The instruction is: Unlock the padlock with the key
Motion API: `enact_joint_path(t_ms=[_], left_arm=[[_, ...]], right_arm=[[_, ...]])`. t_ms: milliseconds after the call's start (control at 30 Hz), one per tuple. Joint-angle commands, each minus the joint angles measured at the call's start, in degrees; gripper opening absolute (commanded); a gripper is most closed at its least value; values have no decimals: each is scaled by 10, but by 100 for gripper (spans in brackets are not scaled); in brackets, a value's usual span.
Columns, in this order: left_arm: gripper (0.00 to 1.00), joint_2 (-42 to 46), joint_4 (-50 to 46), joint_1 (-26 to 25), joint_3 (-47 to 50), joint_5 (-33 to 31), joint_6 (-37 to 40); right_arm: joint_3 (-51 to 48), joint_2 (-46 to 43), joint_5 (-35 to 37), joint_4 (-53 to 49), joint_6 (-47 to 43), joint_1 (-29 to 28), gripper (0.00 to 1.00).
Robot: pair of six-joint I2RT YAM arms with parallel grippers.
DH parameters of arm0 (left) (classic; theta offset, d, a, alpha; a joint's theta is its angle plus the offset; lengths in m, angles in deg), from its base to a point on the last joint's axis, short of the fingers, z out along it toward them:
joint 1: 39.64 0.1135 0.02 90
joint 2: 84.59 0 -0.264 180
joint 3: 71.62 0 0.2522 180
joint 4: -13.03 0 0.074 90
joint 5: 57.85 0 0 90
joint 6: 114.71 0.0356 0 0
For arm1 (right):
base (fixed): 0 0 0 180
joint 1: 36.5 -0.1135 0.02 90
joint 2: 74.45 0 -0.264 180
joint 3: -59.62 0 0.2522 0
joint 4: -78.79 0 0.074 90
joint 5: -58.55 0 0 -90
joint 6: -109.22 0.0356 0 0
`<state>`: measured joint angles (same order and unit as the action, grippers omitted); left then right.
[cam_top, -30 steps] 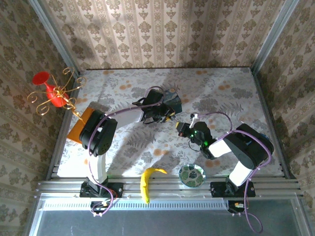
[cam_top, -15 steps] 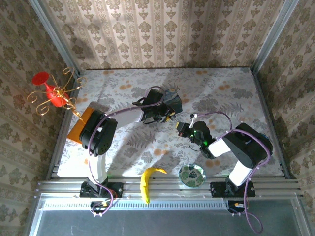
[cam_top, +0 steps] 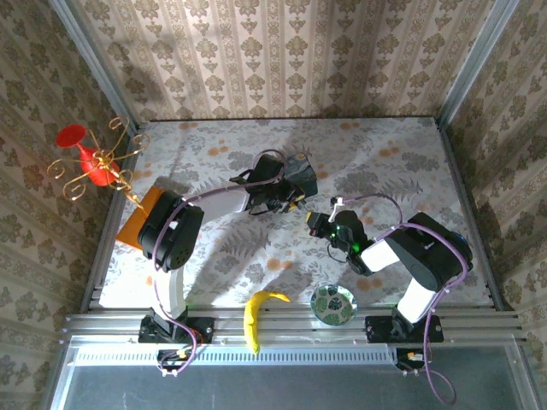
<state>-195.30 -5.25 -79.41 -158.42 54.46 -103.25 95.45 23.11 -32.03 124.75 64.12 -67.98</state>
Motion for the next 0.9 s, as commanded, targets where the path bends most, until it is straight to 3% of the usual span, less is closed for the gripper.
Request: enact_joint_path(t_ms=[0, 867], left_arm=[[3, 6, -7, -6, 6, 34, -28], [3, 1, 2, -5, 6, 37, -38]], right_arm=[[11, -14, 13, -3, -12, 4, 0], [18, -4, -14, 11, -15, 7, 0]])
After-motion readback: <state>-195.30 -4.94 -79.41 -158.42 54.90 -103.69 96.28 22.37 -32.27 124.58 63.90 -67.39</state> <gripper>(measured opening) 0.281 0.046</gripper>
